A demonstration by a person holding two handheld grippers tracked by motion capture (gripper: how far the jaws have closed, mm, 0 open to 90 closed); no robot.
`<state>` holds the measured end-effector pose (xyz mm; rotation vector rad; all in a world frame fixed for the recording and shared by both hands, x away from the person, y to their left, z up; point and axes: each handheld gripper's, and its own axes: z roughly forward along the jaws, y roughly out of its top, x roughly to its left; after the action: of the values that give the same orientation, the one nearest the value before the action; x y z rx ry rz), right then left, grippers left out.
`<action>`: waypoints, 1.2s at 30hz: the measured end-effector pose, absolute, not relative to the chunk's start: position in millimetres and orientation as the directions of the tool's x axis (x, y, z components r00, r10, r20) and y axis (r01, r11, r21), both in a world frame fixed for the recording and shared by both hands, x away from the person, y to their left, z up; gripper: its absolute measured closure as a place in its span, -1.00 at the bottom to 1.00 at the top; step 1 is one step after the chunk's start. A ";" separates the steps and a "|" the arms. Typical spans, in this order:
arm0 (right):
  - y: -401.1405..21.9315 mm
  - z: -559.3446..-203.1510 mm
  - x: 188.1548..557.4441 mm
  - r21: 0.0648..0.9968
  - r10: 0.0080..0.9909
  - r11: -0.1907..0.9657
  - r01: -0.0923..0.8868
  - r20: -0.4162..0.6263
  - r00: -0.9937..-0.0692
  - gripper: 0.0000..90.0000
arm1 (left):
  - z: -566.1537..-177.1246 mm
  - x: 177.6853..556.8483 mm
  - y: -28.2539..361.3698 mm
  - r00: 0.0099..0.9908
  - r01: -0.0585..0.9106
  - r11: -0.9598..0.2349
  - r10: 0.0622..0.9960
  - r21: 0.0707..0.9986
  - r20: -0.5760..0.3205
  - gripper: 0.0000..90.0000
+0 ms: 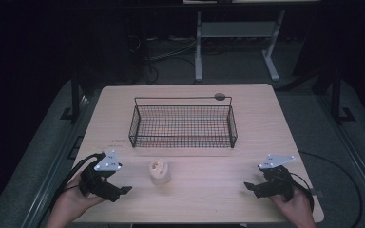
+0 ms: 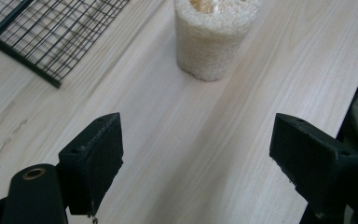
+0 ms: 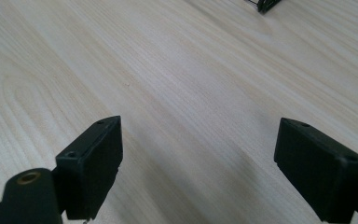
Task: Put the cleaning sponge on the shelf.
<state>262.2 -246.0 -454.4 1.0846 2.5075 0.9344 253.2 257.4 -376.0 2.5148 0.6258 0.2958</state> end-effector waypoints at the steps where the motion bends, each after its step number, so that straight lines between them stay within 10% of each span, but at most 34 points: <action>1: -246.0 -454.4 262.2 0.648 0.723 0.516 0.561 0.021 -0.690 -0.67 | -376.0 253.2 257.4 0.869 0.373 -0.754 0.488 0.541 0.082 -0.63; 36: -247.1 -449.4 260.4 0.653 0.719 0.524 0.547 0.006 -0.695 -0.67 | -373.7 287.4 184.5 0.918 0.322 -0.836 0.390 0.445 0.069 -0.63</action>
<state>260.4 -247.1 -449.4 1.0635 2.5011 0.9335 287.4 184.5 -373.7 2.6436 0.5160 0.2178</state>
